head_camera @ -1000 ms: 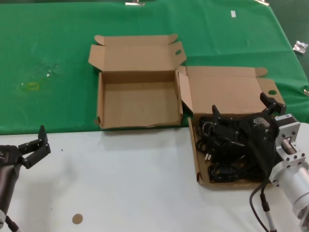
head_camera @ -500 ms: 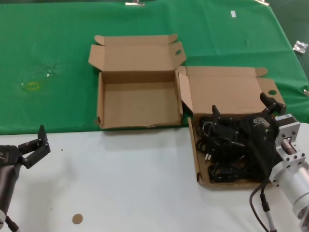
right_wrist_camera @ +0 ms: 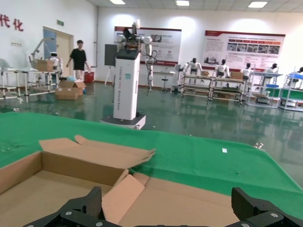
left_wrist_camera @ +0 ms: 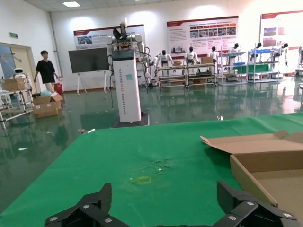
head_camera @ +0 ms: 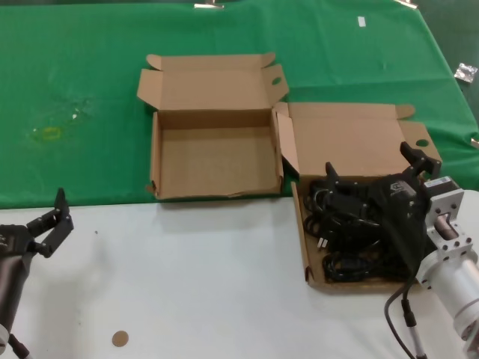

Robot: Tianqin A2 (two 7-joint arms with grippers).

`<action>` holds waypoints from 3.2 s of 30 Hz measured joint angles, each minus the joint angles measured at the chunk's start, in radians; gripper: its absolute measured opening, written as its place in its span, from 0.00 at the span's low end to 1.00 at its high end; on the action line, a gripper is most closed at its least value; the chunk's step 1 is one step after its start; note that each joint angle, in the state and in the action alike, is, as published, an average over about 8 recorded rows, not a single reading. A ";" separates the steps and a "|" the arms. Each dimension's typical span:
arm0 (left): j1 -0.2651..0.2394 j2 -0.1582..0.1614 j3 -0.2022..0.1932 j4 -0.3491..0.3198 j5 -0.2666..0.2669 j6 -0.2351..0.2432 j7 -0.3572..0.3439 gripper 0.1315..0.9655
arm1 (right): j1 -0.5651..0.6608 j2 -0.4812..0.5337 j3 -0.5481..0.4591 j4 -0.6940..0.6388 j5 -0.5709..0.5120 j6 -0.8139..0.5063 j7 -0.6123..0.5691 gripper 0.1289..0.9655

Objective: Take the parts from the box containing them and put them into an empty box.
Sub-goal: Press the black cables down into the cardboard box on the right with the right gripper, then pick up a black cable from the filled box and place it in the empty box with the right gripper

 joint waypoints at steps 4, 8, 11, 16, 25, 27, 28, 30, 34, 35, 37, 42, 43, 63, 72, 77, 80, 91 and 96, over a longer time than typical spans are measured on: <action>0.000 0.000 0.000 0.000 0.000 0.000 0.000 0.78 | 0.007 0.043 -0.027 0.007 0.002 0.003 0.017 1.00; 0.000 0.000 0.000 0.000 0.000 0.000 0.000 0.67 | 0.030 0.138 -0.083 0.010 0.010 0.007 0.061 1.00; 0.000 0.000 0.000 0.000 0.000 0.000 0.000 0.62 | 0.060 0.237 -0.133 0.011 0.010 -0.007 0.113 1.00; 0.000 0.000 0.000 0.000 0.000 0.000 0.000 0.45 | 0.126 0.410 -0.200 0.012 -0.018 -0.108 0.211 1.00; 0.000 0.000 0.000 0.000 0.000 0.000 0.000 0.30 | 0.288 0.625 -0.269 -0.017 -0.079 -0.446 0.260 1.00; 0.000 0.000 0.000 0.000 0.000 0.000 0.000 0.25 | 0.330 0.650 -0.284 -0.032 -0.089 -0.523 0.242 1.00; 0.000 0.000 0.000 0.000 0.000 0.000 0.000 0.23 | 0.349 0.660 -0.291 -0.041 -0.095 -0.561 0.230 1.00; 0.000 0.000 0.000 0.000 0.000 0.000 0.000 0.18 | 0.389 0.677 -0.307 -0.060 -0.107 -0.634 0.203 1.00; 0.000 0.000 0.000 0.000 0.000 0.000 0.000 0.13 | 0.458 0.694 -0.343 -0.102 -0.135 -0.768 0.142 1.00; 0.000 0.000 0.000 0.000 0.000 0.000 0.000 0.12 | 0.475 0.695 -0.352 -0.113 -0.143 -0.798 0.125 1.00; 0.000 0.000 0.000 0.000 0.000 0.000 0.000 0.09 | 0.505 0.691 -0.370 -0.138 -0.160 -0.851 0.096 1.00; 0.000 0.000 0.000 0.000 0.000 0.000 0.000 0.06 | 0.573 0.656 -0.408 -0.212 -0.211 -0.932 0.036 1.00; 0.000 0.000 0.000 0.000 0.000 0.000 0.000 0.06 | 0.584 0.646 -0.414 -0.227 -0.220 -0.940 0.027 1.00; 0.000 0.000 0.000 0.000 0.000 0.000 0.000 0.02 | 0.650 0.556 -0.425 -0.351 -0.300 -0.968 -0.038 0.90; 0.000 0.000 0.000 0.000 0.000 0.000 0.000 0.02 | 0.600 0.586 -0.407 -0.280 -0.294 -0.978 -0.009 0.81; 0.000 0.000 0.000 0.000 0.000 0.000 0.000 0.02 | 0.583 0.591 -0.401 -0.259 -0.295 -0.977 -0.001 0.69; 0.000 0.000 0.000 0.000 0.000 0.000 0.000 0.02 | 0.580 0.589 -0.400 -0.258 -0.300 -0.976 -0.003 0.63; 0.000 0.000 0.000 0.000 0.000 0.000 0.000 0.02 | 0.603 0.569 -0.411 -0.284 -0.329 -0.981 -0.017 0.32; 0.000 0.000 0.000 0.000 0.000 0.000 0.000 0.02 | 0.621 0.567 -0.410 -0.285 -0.328 -0.998 -0.016 0.18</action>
